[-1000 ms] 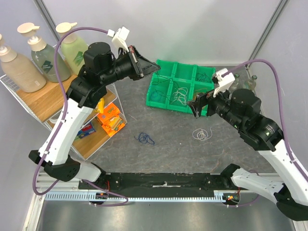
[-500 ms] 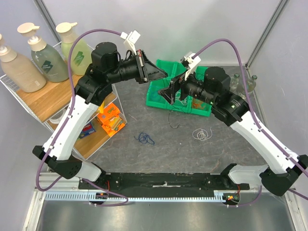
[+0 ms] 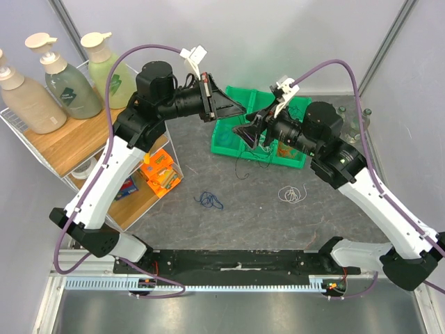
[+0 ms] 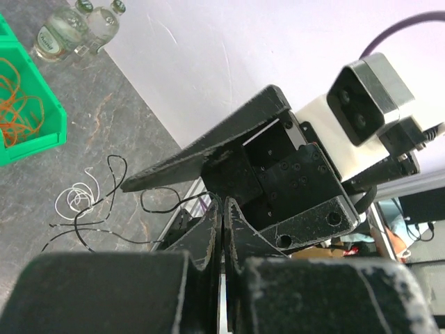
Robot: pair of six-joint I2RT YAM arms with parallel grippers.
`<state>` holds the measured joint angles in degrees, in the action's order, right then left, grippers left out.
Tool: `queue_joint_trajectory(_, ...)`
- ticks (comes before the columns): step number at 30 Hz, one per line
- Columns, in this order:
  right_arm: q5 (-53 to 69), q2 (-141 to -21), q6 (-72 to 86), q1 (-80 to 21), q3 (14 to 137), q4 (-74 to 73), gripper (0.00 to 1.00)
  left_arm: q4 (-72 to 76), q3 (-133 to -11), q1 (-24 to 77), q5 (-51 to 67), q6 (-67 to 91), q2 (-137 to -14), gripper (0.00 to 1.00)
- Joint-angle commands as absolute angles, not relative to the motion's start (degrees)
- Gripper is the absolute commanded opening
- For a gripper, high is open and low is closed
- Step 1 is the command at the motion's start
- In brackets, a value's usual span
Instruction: Untangle the cables
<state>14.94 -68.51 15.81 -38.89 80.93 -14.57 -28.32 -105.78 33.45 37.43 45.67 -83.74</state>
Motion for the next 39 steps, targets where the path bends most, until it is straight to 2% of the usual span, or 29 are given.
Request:
queue_joint_trajectory(1,11.1,-66.0,18.5,-39.2,77.8,-8.4,0.65,-27.5,-104.8,33.0,33.8,50.6,-83.1,0.02)
queue_joint_trajectory(6,11.2,-67.6,19.6,-39.5,77.4,-5.7,0.58,-27.9,-104.4,32.9,33.6,52.8,-83.5,0.02)
queue_joint_trajectory(10,10.5,-67.9,19.8,-39.5,76.3,-4.7,0.45,-27.9,-104.3,32.7,32.7,52.3,-83.5,0.02)
queue_joint_trajectory(13,11.0,-67.8,20.8,-39.5,75.9,-4.5,0.31,-27.7,-104.0,32.5,32.3,52.5,-83.2,0.01)
queue_joint_trajectory(18,10.3,-67.1,22.1,-39.5,75.0,-4.5,0.0,-26.5,-103.1,32.6,32.1,52.3,-82.9,0.02)
queue_joint_trajectory(22,8.1,-67.1,22.3,-39.5,74.1,-4.7,0.0,-26.4,-104.6,32.4,32.5,50.1,-83.6,0.02)
queue_joint_trajectory(23,7.0,-67.1,22.5,-39.5,74.1,-5.4,0.0,-27.3,-105.4,32.3,32.5,49.7,-83.9,0.05)
queue_joint_trajectory(24,6.2,-67.0,22.6,-39.5,73.9,-5.7,0.0,-28.0,-105.6,32.2,32.5,49.2,-84.1,0.17)
queue_joint_trajectory(25,5.5,-66.8,22.8,-39.5,73.3,-5.7,0.0,-28.3,-105.3,32.2,32.4,48.8,-84.0,0.33)
queue_joint_trajectory(26,4.4,-66.5,23.5,-39.4,72.7,-5.7,0.0,-28.9,-104.9,32.2,32.1,48.5,-83.8,0.57)
queue_joint_trajectory(27,3.3,-66.2,23.9,-39.3,72.0,-5.7,0.0,-29.3,-104.4,32.0,31.8,48.3,-83.5,0.67)
queue_joint_trajectory(29,0.9,-65.7,24.5,-38.9,70.6,-5.5,0.0,-28.8,-103.3,32.1,31.6,47.6,-82.8,0.73)
queue_joint_trajectory(30,0.4,-65.5,24.6,-38.3,69.9,-5.5,0.0,-28.7,-103.2,32.1,31.3,46.8,-82.3,0.8)
queue_joint_trajectory(33,-2.5,-66.2,24.3,-36.0,69.1,-5.4,0.0,-29.6,-103.5,32.1,29.1,42.1,-81.0,0.87)
queue_joint_trajectory(37,-2.1,-68.7,28.9,-28.9,70.0,-5.7,0.0,-33.1,-103.7,31.9,27.9,37.4,-79.2,0.87)
queue_joint_trajectory(39,-3.3,-71.0,29.5,-26.4,71.2,-5.0,0.0,-34.9,-101.7,32.0,27.8,35.7,-77.4,0.84)
